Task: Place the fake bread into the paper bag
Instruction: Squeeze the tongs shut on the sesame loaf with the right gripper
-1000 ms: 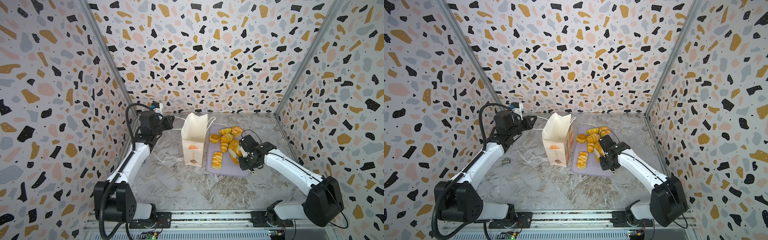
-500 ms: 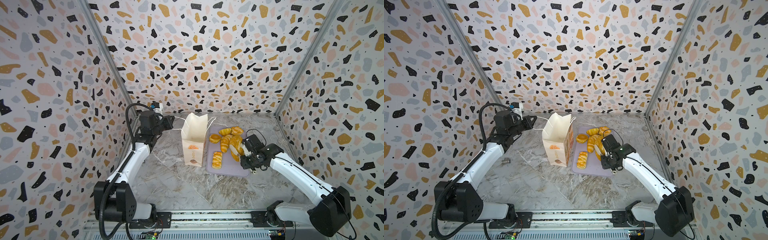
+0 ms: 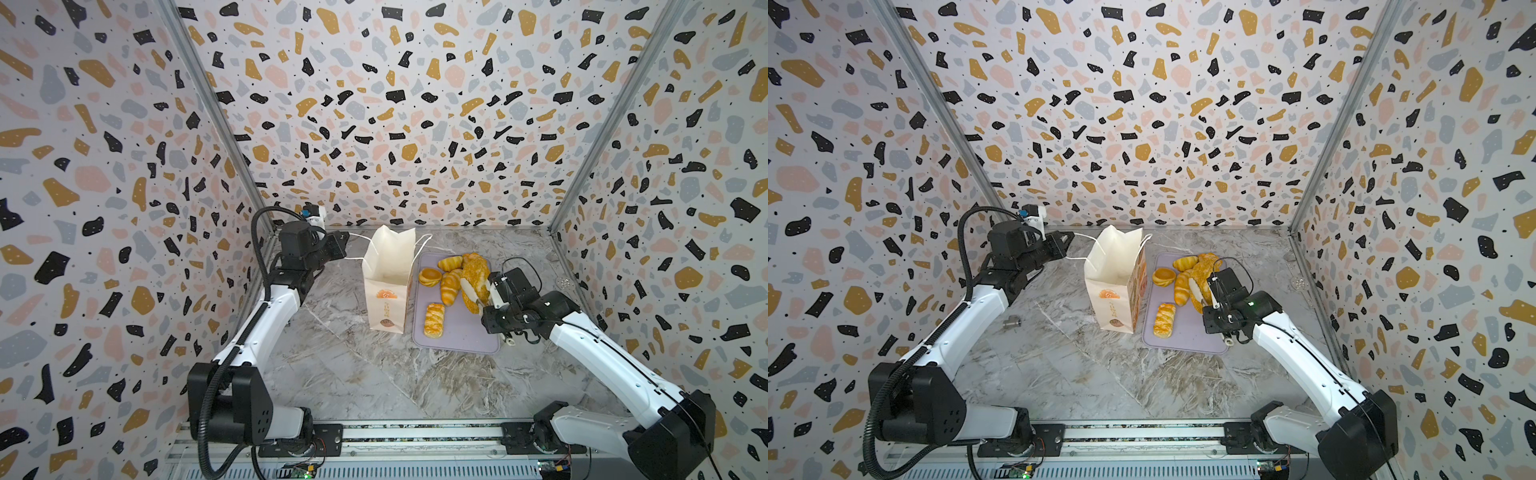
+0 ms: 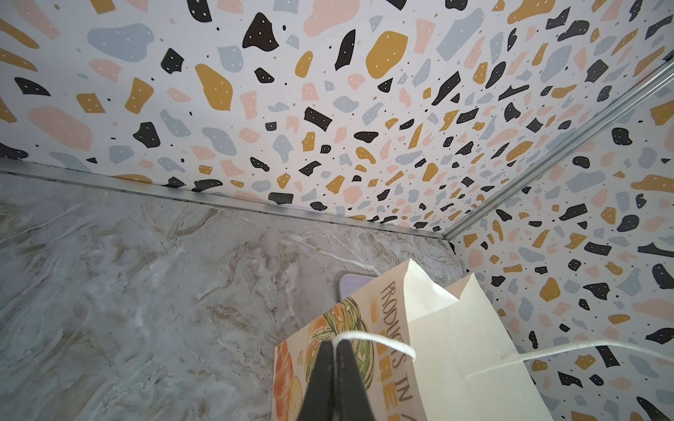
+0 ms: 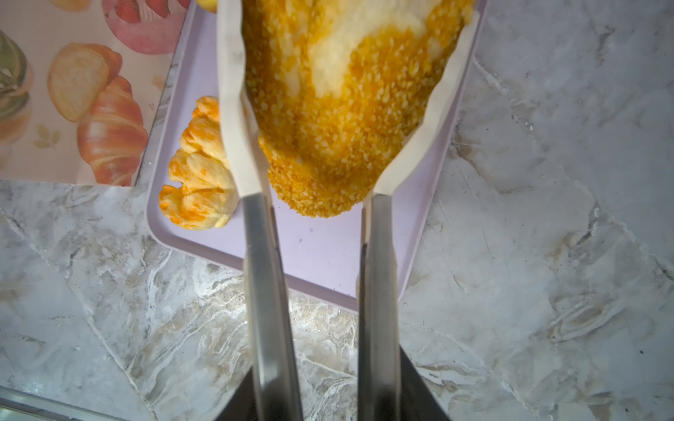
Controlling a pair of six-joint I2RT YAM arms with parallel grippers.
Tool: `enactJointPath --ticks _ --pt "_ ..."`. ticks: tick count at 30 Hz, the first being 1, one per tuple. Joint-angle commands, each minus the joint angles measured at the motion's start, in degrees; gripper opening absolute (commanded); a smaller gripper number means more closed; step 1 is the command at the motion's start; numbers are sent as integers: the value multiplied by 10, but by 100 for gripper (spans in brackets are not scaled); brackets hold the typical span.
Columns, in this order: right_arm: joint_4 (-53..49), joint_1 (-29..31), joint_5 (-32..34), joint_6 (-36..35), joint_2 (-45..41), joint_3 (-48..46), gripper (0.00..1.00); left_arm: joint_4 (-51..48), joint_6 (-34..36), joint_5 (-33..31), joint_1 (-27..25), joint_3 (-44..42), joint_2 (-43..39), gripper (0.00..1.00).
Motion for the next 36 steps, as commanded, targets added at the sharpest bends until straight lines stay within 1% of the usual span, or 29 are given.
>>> enactJointPath --ticks 1,16,24,36 --pt "39 2 5 18 -22 12 37 14 0 2 -3 -3 -6 0" --pt "88 11 -6 26 -68 30 35 15 0 3 -5 -3 -4 0" --pt "96 12 -30 26 -69 56 35 15 2 4 -6 -4 -7 0" --pt "109 19 -35 28 -68 85 34 13 4 2 -9 -3 -6 0"
